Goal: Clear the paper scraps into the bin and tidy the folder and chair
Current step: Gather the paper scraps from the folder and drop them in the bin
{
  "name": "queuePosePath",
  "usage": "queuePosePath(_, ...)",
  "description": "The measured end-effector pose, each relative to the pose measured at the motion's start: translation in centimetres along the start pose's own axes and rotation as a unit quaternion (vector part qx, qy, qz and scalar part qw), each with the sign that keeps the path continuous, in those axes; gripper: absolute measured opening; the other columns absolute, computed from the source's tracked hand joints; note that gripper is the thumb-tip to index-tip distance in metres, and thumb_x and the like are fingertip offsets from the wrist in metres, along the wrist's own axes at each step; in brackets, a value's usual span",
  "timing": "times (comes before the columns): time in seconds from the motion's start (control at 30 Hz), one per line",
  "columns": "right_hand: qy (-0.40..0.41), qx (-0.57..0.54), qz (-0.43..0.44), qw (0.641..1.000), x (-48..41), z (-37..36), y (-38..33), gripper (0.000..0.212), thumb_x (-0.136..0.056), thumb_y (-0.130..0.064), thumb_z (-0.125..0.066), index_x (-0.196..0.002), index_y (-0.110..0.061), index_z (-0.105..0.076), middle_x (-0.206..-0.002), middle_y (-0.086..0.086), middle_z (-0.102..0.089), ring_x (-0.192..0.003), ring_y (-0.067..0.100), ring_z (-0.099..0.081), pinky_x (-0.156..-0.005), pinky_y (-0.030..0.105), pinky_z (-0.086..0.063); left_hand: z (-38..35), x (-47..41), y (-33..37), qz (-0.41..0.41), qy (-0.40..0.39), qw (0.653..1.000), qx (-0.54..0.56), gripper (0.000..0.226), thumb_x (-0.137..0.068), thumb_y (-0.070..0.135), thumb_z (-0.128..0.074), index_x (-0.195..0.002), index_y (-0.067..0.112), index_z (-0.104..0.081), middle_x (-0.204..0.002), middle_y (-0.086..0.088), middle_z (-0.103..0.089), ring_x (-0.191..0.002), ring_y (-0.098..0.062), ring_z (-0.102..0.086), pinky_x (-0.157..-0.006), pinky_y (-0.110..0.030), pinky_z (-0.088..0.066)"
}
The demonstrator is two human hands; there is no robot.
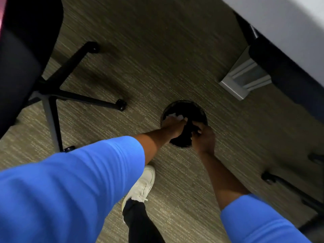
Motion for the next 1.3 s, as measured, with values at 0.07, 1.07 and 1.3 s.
queuePosePath(0.07, 0.007, 0.016, 0.008, 1.0, 0.5, 0.2, -0.3, 0.037, -0.096, -0.002, -0.064, -0.13, -0.012, -0.074, -0.134, 0.021, -0.069, -0.119, 0.039, -0.068, -0.094, 0.041, -0.055, 0.6, 0.8, -0.4, -0.02, 0.003, 0.999, -0.025, 0.042, -0.106, 0.035, -0.06, -0.133, 0.004, -0.069, -0.13, -0.022, -0.073, -0.122, -0.036, -0.071, -0.097, -0.038, -0.06)
queuePosePath(1.07, -0.143, -0.049, 0.104, 0.983, 8.5, -2.4, -30.8, 0.054, -0.1, -0.018, -0.065, -0.149, -0.033, -0.048, -0.143, 0.003, -0.062, -0.123, 0.024, -0.065, -0.105, 0.044, -0.053, 31.6, 22.7, -3.2, -0.084, 0.287, 0.951, -0.081, 0.025, -0.098, 0.038, -0.071, -0.086, 0.016, -0.072, -0.081, -0.002, -0.078, -0.083, -0.027, -0.075, -0.078, -0.044, -0.058)
queuePosePath(1.3, -0.167, 0.008, 0.232, 0.958, 9.7, -5.1, -41.6, 0.069, -0.096, -0.036, -0.073, -0.156, -0.04, -0.038, -0.136, 0.01, -0.068, -0.11, 0.031, -0.073, -0.101, 0.045, -0.057, 41.8, 27.1, -5.3, -0.098, 0.483, 0.863, -0.107, 0.019, -0.095, 0.045, -0.072, -0.093, 0.027, -0.069, -0.095, 0.007, -0.066, -0.094, -0.018, -0.062, -0.075, -0.041, -0.055)
Point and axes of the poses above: each hand's wrist, its own x-axis away from the middle knuckle, its own z-axis out of the back of the hand, y = z × x, the point moved 2 cm from there along -x, towards the middle knuckle
